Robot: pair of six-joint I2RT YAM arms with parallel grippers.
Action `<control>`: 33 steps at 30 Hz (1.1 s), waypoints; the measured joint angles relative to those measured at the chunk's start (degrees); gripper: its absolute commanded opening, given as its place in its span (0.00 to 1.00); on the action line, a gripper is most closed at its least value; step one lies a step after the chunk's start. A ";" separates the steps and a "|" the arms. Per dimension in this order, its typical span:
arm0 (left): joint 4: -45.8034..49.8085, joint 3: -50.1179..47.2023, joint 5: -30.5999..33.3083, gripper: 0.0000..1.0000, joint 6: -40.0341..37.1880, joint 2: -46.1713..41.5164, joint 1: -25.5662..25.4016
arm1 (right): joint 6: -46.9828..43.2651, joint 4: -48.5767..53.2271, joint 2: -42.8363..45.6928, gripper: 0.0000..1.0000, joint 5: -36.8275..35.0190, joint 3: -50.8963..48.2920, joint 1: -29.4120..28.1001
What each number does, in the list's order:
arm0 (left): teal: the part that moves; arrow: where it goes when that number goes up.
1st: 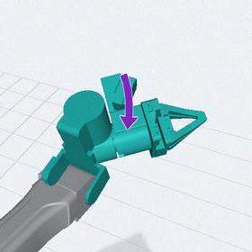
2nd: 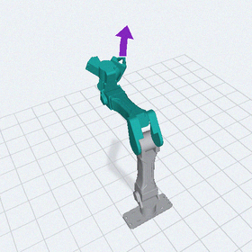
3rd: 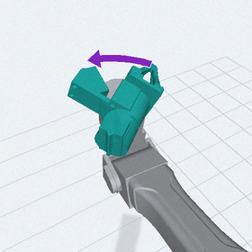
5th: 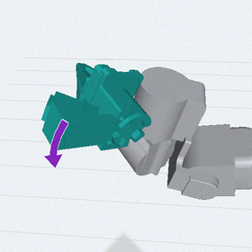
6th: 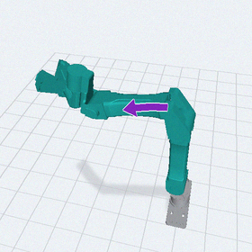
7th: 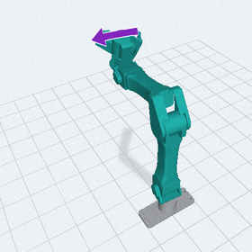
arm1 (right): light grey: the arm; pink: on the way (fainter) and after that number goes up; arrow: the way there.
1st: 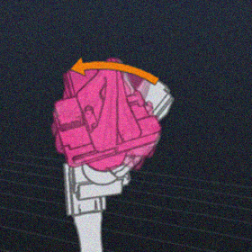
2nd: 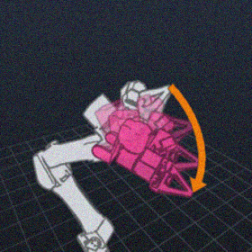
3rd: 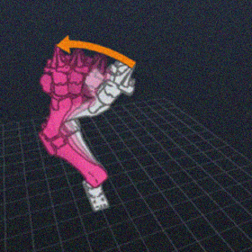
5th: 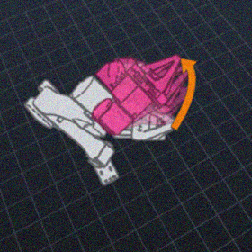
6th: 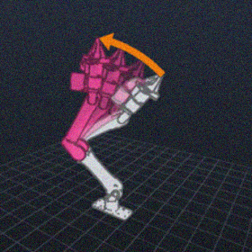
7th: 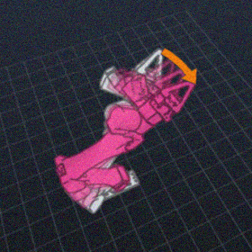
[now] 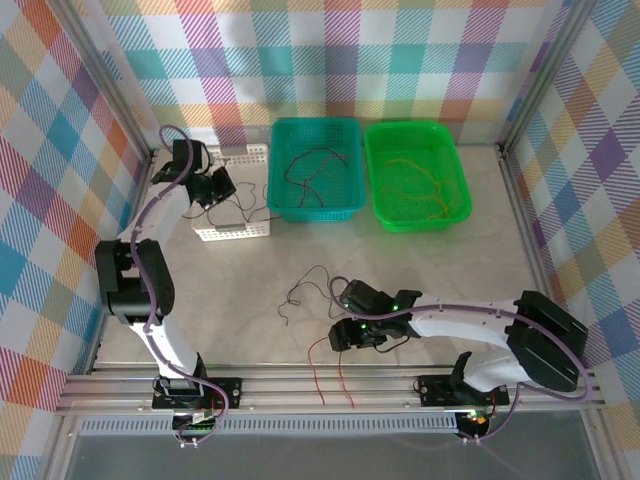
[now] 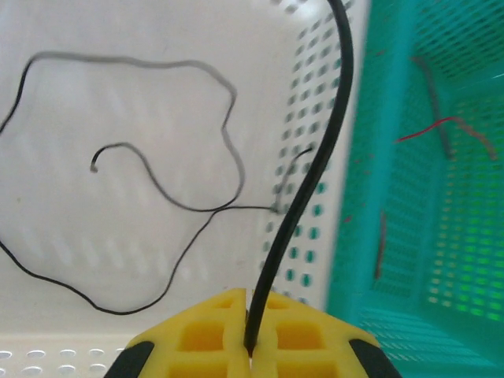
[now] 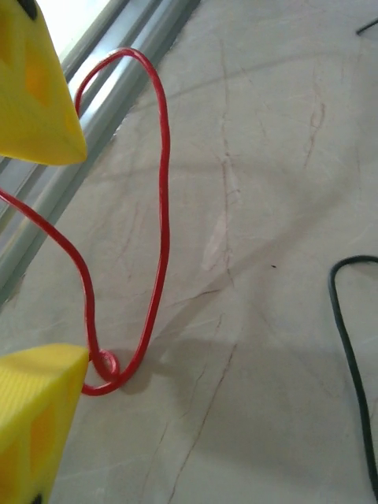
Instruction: Untangle the cables
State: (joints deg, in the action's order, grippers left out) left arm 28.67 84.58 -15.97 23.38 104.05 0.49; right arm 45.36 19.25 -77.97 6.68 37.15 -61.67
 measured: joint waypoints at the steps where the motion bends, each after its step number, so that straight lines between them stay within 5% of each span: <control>1: 0.28 0.00 0.02 0.00 0.00 1.16 0.00 | 0.22 -0.57 -0.59 0.55 -0.02 0.02 -0.13; 8: 2.95 2.05 0.00 0.00 -0.20 9.57 -0.13 | 1.09 -2.21 -4.48 0.40 -0.07 0.24 -1.05; 16: 6.88 7.10 0.48 0.00 -1.36 15.10 -1.79 | 2.08 -1.22 -5.14 0.00 -2.29 1.77 -1.05; 20: 7.80 8.81 -0.11 0.36 -2.27 15.93 -2.14 | 2.14 -0.09 -4.85 0.00 -4.63 3.54 -1.05; 23: 9.11 10.03 -0.90 0.54 -2.34 15.72 -2.36 | 1.62 2.38 -2.47 0.00 -6.62 4.92 -0.87; 33: 13.40 12.07 -1.20 0.91 -1.55 3.43 -2.69 | -5.86 12.39 7.15 0.00 -10.80 21.22 6.40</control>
State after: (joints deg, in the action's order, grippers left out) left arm 42.06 96.64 -17.17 21.82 107.48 -2.20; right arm 39.51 31.64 -70.83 -4.12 58.37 -55.27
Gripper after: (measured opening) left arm 0.870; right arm 0.064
